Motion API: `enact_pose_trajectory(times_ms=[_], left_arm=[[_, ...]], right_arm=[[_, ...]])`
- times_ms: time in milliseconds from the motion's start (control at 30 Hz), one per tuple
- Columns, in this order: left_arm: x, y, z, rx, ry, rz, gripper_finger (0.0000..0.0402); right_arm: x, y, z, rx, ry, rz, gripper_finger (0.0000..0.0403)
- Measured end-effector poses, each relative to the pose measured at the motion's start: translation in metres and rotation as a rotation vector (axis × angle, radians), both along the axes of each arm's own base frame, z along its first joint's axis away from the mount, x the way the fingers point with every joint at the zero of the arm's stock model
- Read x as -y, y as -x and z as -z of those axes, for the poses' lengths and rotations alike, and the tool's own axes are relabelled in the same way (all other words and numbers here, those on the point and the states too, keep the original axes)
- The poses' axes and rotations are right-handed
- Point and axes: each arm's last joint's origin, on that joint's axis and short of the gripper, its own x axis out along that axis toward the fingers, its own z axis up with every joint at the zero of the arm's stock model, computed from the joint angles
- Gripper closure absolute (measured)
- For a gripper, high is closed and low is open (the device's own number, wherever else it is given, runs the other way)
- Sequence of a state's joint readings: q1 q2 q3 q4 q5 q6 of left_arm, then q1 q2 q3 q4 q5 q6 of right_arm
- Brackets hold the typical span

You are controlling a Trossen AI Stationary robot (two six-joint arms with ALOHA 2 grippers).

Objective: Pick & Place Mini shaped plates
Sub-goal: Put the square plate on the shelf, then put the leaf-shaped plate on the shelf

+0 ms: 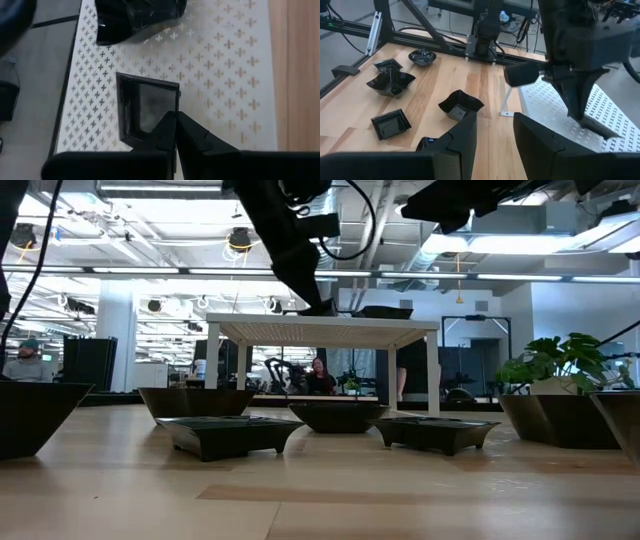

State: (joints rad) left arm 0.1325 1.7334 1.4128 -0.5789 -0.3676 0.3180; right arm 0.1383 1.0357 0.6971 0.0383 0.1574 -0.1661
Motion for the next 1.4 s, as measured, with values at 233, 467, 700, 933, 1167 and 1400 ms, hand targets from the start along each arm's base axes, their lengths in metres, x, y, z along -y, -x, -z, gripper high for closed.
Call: enact_pose_trajectory(times_ms=[233, 467, 700, 933, 1167, 1400], left_arm=[[-0.003, -0.003, 0.002, 0.013, -0.027, -0.031, 0.0390], [-0.004, -0.003, 0.001, 0.021, -0.050, -0.052, 0.0369], [-0.004, -0.004, -0.001, 0.043, -0.052, -0.053, 0.0329], [0.005, -0.006, -0.003, 0.058, -0.051, -0.031, 0.0307], [0.060, 0.036, -0.056, 0.162, 0.028, 0.050, 0.0302], [0.106, 0.117, -0.081, 0.292, 0.392, 0.123, 0.0302]], right_arm=[[0.000, 0.000, 0.000, -0.002, 0.001, 0.000, 0.0280], [0.000, 0.000, 0.000, -0.003, 0.020, -0.006, 0.0280], [0.000, 0.000, 0.000, -0.001, 0.025, -0.007, 0.0280], [0.000, 0.000, 0.000, -0.001, 0.025, -0.008, 0.0280], [0.000, 0.000, 0.000, 0.000, -0.013, 0.004, 0.0280], [-0.001, -0.010, 0.008, -0.018, -0.047, 0.016, 0.0280]])
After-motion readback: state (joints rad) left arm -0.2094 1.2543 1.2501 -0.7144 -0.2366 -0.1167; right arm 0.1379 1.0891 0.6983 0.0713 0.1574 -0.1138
